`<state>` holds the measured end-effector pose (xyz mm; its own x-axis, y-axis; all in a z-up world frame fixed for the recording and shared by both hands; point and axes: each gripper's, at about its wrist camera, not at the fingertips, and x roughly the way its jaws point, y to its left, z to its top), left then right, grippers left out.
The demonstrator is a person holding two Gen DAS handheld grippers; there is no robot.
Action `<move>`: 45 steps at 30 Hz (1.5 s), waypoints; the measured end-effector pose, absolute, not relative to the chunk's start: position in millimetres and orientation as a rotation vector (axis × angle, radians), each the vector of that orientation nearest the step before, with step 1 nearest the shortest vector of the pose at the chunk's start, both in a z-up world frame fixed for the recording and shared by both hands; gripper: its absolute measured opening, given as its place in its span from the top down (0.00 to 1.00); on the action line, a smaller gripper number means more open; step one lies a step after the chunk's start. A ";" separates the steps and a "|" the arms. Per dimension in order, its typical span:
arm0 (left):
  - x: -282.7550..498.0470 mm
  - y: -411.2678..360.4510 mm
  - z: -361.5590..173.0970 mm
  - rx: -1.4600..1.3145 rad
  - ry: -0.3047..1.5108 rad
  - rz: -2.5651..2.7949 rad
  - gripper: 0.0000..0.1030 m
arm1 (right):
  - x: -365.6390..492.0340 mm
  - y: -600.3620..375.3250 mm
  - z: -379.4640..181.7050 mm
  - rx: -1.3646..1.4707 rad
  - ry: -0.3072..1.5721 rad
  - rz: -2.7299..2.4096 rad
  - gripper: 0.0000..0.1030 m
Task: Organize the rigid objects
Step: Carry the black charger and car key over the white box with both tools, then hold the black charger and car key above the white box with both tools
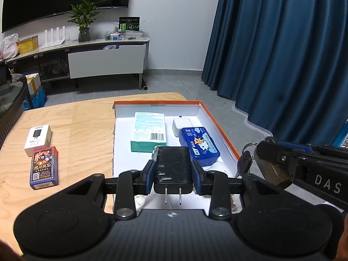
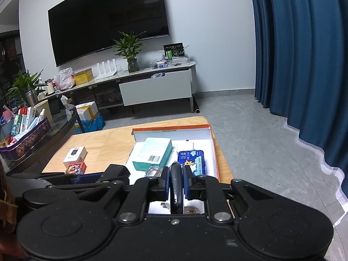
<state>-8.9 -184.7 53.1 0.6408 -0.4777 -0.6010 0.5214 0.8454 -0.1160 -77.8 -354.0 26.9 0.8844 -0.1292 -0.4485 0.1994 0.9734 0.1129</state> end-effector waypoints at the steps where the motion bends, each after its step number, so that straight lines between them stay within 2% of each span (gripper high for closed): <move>1: -8.8 -184.6 52.5 0.070 0.665 -0.569 0.65 | -77.8 -354.0 27.0 0.158 0.455 -0.171 0.84; 45: -4.6 -184.6 43.9 0.056 0.693 -0.576 0.65 | -71.5 -356.5 16.1 0.151 0.477 -0.165 0.84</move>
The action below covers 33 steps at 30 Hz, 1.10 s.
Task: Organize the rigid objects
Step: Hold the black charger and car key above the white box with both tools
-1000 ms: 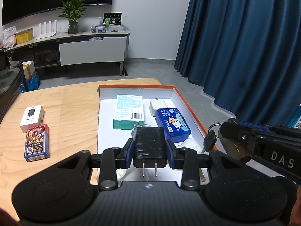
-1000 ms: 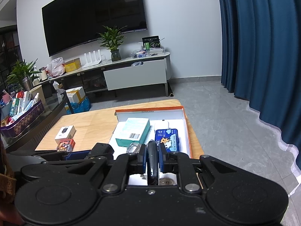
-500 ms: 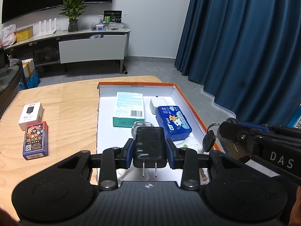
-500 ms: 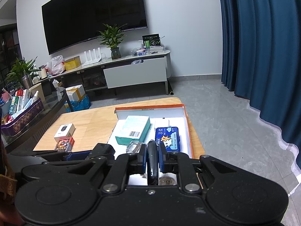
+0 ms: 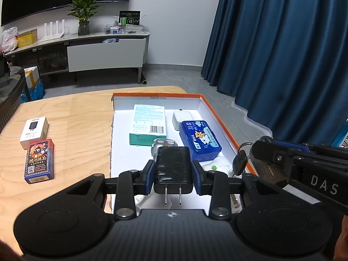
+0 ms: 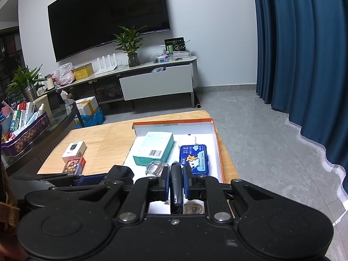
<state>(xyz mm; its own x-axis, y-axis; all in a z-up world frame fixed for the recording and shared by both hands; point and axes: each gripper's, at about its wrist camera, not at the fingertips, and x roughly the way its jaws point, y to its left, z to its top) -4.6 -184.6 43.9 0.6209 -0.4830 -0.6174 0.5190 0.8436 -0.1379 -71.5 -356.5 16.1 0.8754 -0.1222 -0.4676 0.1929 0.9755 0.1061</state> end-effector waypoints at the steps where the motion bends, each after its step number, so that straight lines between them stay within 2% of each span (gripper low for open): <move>1: -4.8 -184.9 43.8 0.057 0.693 -0.577 0.65 | -70.8 -356.2 16.9 0.152 0.478 -0.164 0.84; 33: 0.8 -182.6 44.7 0.052 0.696 -0.571 0.65 | -70.0 -355.5 14.4 0.152 0.482 -0.165 0.84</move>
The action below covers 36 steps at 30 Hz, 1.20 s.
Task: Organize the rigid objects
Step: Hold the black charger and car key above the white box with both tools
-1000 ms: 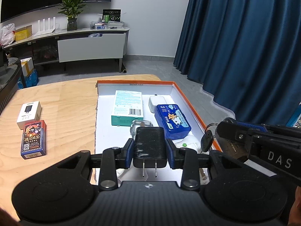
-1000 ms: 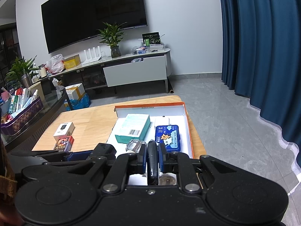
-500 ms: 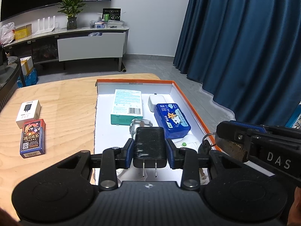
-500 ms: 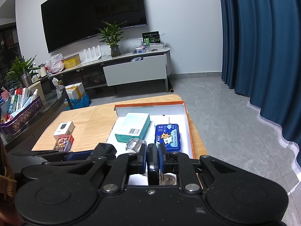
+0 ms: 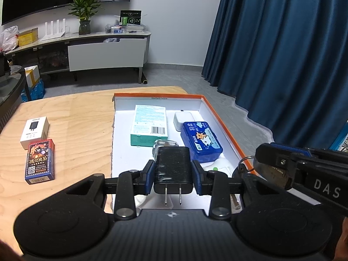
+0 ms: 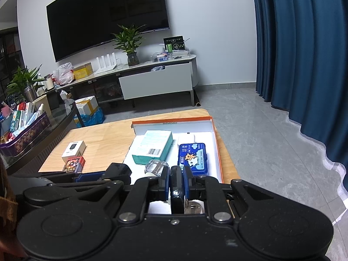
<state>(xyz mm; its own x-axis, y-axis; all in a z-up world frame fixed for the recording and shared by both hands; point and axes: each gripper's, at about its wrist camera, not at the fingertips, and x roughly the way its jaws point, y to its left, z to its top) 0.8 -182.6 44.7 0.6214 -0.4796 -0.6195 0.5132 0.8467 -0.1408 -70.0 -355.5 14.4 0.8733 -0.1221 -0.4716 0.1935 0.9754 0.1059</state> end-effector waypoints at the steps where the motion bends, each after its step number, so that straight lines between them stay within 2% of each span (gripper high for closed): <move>1: 1.2 -182.2 45.1 0.052 0.696 -0.570 0.65 | -69.8 -355.7 14.6 0.152 0.482 -0.164 0.84; 36: 3.1 -187.4 44.7 0.059 0.705 -0.591 0.65 | -70.3 -359.4 32.6 0.166 0.473 -0.165 0.84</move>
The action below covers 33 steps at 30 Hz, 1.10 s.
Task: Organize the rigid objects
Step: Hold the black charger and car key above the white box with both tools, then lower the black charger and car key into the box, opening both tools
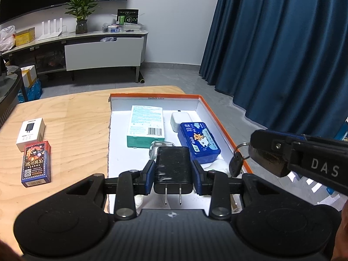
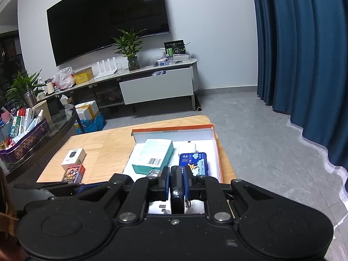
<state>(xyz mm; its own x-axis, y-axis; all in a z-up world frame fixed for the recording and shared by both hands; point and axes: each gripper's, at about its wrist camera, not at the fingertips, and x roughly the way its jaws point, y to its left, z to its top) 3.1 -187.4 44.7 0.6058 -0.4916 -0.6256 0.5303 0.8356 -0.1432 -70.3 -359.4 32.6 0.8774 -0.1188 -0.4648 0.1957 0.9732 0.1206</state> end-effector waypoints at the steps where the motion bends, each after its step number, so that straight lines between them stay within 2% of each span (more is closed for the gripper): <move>1: 3.4 -188.2 44.5 0.061 0.707 -0.592 0.65 | -69.7 -359.9 33.0 0.166 0.474 -0.164 0.84; 20: 15.3 -200.6 38.5 0.075 0.732 -0.608 0.65 | -60.6 -365.6 41.6 0.148 0.479 -0.142 0.84; 33: 87.8 -223.3 55.4 0.047 0.733 -0.593 0.65 | 17.2 -400.4 63.4 0.154 0.490 -0.101 0.84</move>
